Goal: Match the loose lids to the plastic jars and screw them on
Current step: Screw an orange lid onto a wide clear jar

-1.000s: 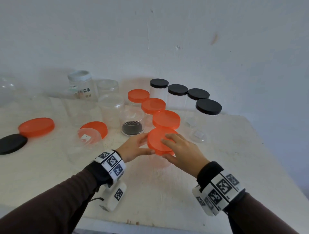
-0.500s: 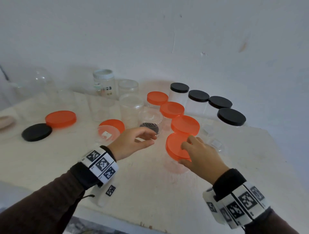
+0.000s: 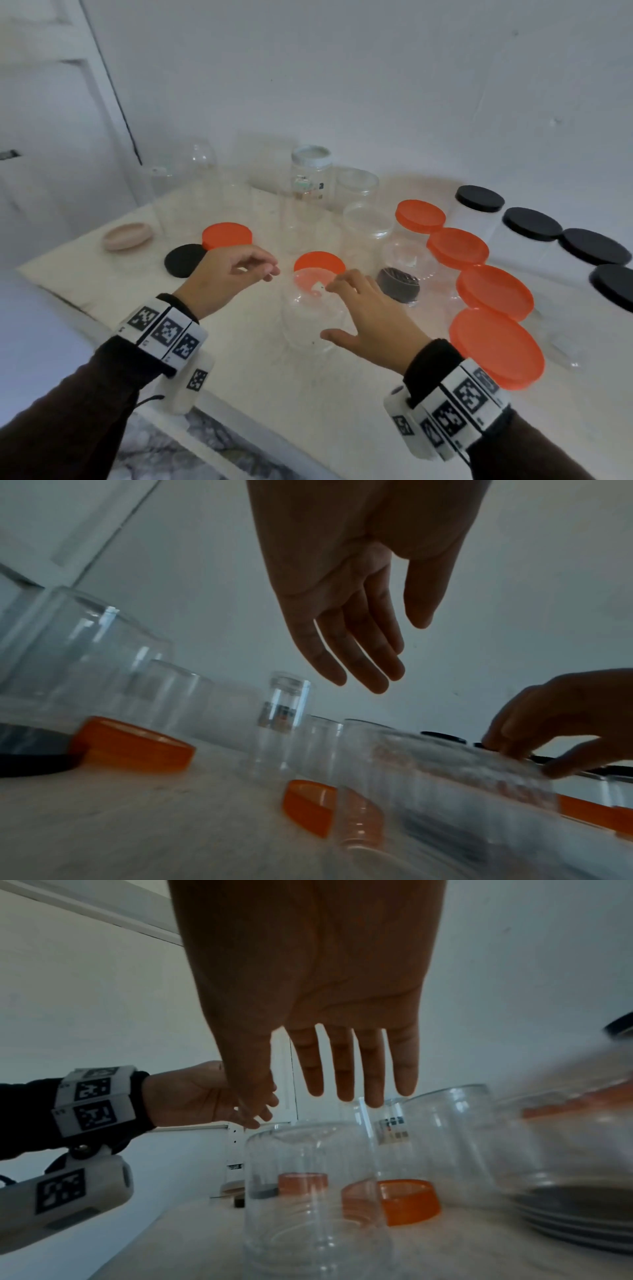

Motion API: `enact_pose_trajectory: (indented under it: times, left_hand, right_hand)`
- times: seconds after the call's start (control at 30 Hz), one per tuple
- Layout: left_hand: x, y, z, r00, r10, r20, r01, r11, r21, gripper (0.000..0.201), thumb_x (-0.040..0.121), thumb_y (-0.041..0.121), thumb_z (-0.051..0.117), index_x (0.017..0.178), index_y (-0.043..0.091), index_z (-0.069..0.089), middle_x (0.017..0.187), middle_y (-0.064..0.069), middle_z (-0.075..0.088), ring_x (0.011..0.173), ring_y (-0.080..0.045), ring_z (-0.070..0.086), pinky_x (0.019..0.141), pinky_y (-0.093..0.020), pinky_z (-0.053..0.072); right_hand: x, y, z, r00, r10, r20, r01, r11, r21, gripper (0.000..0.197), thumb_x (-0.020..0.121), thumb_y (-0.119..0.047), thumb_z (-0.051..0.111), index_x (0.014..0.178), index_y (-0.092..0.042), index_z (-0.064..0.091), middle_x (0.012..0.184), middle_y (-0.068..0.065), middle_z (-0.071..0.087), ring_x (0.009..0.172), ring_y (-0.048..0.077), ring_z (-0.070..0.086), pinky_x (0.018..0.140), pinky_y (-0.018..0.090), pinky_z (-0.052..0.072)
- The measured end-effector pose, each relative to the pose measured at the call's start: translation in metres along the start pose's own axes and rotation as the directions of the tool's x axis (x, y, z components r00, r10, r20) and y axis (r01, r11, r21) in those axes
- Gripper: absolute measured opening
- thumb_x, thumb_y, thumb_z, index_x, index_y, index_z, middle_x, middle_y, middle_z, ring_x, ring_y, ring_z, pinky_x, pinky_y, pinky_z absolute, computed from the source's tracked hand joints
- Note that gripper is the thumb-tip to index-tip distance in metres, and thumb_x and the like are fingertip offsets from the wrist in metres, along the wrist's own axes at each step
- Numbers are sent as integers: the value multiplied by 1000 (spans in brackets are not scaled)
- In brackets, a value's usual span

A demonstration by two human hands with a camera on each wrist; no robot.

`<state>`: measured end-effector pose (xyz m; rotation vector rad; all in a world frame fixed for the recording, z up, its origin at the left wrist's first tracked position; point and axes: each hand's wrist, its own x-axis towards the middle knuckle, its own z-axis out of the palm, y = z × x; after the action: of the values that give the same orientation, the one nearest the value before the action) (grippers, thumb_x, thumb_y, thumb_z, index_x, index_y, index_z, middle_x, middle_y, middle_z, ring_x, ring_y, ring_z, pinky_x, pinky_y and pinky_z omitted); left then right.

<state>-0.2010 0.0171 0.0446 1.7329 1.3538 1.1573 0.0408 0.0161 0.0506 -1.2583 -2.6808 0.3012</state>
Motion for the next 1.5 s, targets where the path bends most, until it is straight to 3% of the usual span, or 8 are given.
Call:
enact_pose_trajectory:
  times: [0.1,0.27,0.5,0.67,0.8,1.07,1.2,1.5]
  left_hand:
    - [2,-17,-21,999,-46,-22,46,998,35,12,87,3,60,89,13,66,87,4,72,77,-13,67,77,-21,51]
    - [16,-36,-43,996,-78,35,75,993,94,10,87,4,60,94,7,67,88,5,72,78,-10,66,76,-16,50]
    - [60,-54,-32,958,-63,278,-7,970,243,19,85,17,65,94,33,59,100,13,66,94,-2,60,77,-16,46]
    - [103,-54,8,856,-32,516,-195,904,380,44,82,24,70,123,20,53,120,8,51,110,-7,47,83,-13,34]
    - [132,-57,42,740,-71,669,-335,823,458,69,76,29,75,135,17,42,139,-1,38,128,-18,33,104,-23,23]
    - [152,-66,66,589,-177,788,-530,652,542,101,67,44,79,146,22,19,153,-2,13,138,-25,14,112,-42,23]
    - [154,-67,64,580,-199,790,-610,536,583,107,64,45,79,147,27,14,153,3,10,134,-25,16,106,-46,33]
    - [141,-70,43,591,-220,776,-488,669,561,102,58,41,85,141,28,27,140,2,21,128,-22,28,105,-40,36]
  right_hand:
    - [32,-10,12,1000,-17,14,17,1000,-8,79,77,-55,63,140,-24,28,147,0,21,134,23,22,109,35,27]
    - [61,-13,28,980,77,181,-52,989,-142,96,73,-67,59,146,-40,2,157,-1,-9,142,34,-7,114,56,5]
    - [57,-11,19,970,126,209,-90,981,-170,103,65,-56,73,142,-47,6,148,-3,6,132,29,13,108,49,25]
    - [33,-1,6,953,267,141,-243,956,-165,96,64,-51,75,138,-40,14,142,-2,4,130,29,15,108,51,27]
    - [12,8,-3,921,388,26,-383,917,-107,84,64,-39,74,129,-34,21,134,-5,5,127,25,18,105,43,33]
    - [-4,12,-4,870,483,-102,-467,872,144,90,63,-35,80,134,-33,25,131,-16,8,121,15,31,95,25,43]
    - [-1,9,-2,843,521,-132,-495,849,186,95,60,-48,80,138,-34,27,129,-18,15,119,9,33,98,27,43]
    - [18,-1,7,785,590,-188,-536,800,270,74,61,-44,82,110,-25,30,115,-12,34,103,4,36,70,2,34]
